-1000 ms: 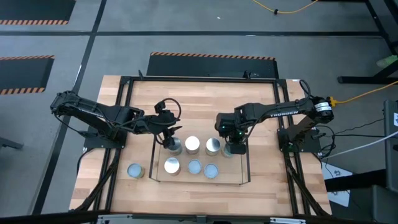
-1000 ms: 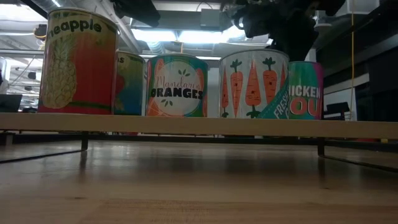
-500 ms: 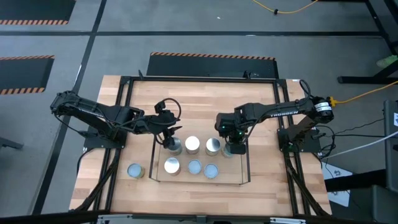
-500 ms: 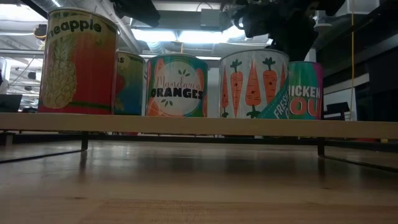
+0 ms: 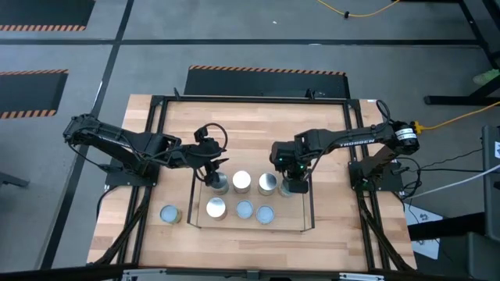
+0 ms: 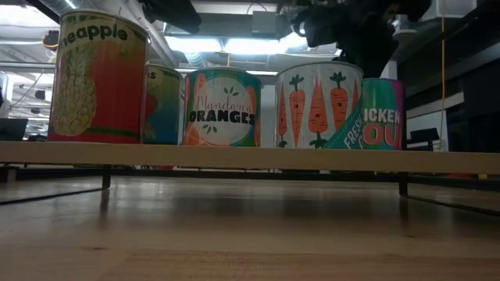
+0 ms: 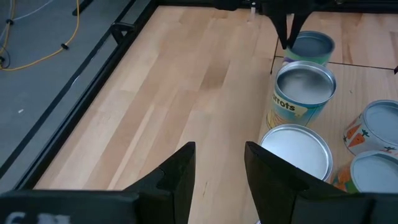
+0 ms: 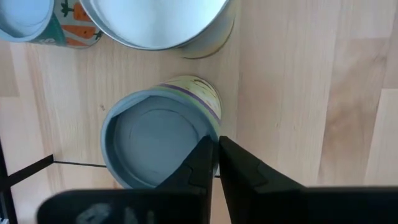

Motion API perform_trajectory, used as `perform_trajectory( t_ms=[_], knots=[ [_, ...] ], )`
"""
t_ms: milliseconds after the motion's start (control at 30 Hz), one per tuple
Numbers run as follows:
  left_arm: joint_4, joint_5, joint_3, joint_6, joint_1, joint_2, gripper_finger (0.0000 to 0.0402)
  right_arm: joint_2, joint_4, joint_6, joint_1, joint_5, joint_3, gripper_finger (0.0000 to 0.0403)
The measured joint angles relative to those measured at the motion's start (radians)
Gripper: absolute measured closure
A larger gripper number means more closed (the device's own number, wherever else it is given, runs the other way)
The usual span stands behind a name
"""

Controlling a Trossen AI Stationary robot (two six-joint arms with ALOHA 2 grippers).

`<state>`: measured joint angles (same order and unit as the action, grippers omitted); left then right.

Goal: Pick and place cans onto a shelf
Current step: Put the blue canned chicken soup on the shelf

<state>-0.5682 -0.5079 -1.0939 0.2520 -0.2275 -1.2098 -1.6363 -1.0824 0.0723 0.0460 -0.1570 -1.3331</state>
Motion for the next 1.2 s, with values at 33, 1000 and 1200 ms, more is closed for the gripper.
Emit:
perform_trajectory(
  t_ms=[33,1000,1200],
  knots=[
    [0.000,0.000,0.000,0.000,0.000,0.000,0.0269,0.000,0.000,0.002,0.000,0.000,0.000,0.0373],
    [0.001,0.000,0.000,-0.026,0.000,0.000,0.0269,0.000,-0.002,0.054,0.000,-0.001,0.000,0.0369],
    [0.001,0.000,0.000,-0.026,0.000,0.000,0.0269,0.000,-0.001,0.055,0.000,-0.003,0.000,0.0369]
  ],
)
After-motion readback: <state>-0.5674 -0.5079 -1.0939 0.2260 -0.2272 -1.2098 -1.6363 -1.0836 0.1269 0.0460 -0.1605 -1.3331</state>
